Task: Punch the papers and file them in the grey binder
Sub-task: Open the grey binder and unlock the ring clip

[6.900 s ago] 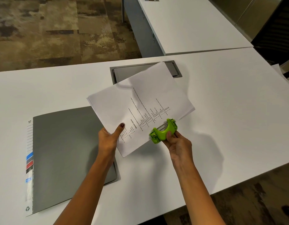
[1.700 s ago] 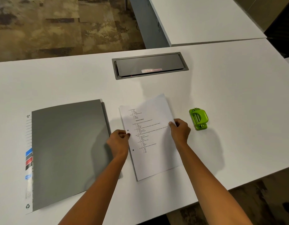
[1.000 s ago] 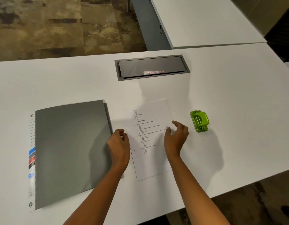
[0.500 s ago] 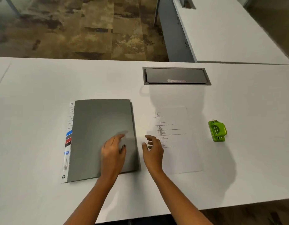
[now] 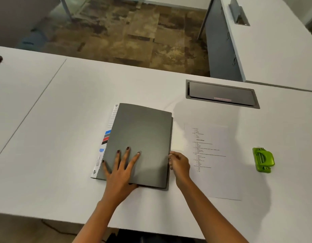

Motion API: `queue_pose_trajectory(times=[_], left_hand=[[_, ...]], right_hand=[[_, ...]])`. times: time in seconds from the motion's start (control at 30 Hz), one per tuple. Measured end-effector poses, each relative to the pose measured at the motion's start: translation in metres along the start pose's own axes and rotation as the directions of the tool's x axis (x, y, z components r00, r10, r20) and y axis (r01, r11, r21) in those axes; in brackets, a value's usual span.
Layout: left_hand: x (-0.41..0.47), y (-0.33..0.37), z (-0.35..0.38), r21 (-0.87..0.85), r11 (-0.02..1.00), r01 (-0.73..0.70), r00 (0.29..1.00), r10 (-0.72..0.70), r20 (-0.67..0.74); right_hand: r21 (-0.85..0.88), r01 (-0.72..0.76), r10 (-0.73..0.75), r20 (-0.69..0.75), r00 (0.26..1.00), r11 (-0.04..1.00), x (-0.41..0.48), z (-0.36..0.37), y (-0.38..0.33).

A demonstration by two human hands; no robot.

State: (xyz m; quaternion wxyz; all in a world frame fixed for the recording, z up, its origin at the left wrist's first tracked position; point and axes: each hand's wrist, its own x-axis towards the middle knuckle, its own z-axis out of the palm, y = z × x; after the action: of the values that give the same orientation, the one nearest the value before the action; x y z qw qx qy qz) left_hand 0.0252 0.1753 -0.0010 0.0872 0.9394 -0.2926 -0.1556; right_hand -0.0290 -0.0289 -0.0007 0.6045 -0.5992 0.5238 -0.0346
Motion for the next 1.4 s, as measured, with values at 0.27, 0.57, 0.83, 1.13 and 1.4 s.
queue_pose_trajectory(times=[0.27,0.57,0.83,1.13,1.4], left_hand=[[-0.006,-0.007,-0.006,-0.077,0.997,-0.025,0.995,0.018,-0.101],[-0.015,-0.004,-0.029,-0.436,0.897,-0.077,0.956,-0.057,-0.286],[-0.023,-0.015,-0.048,-0.780,0.594,-0.196,0.834,-0.317,-0.451],[-0.028,-0.039,-0.066,-0.997,0.071,-0.038,0.555,-0.828,-0.080],[-0.018,-0.088,-0.056,-0.993,-0.049,-0.109,0.339,-0.941,0.010]], right_hand=[[0.572,-0.141,-0.031,0.281,0.959,0.808,-0.012,0.002,-0.014],[0.222,0.269,-0.338,0.391,0.856,0.937,-0.051,0.036,-0.020],[-0.545,0.810,-0.483,0.661,0.574,0.217,-0.018,0.074,0.014],[-0.627,0.777,-0.354,0.714,0.604,0.063,-0.018,0.098,-0.020],[-0.449,0.880,-0.258,0.879,0.402,-0.157,-0.018,0.112,-0.025]])
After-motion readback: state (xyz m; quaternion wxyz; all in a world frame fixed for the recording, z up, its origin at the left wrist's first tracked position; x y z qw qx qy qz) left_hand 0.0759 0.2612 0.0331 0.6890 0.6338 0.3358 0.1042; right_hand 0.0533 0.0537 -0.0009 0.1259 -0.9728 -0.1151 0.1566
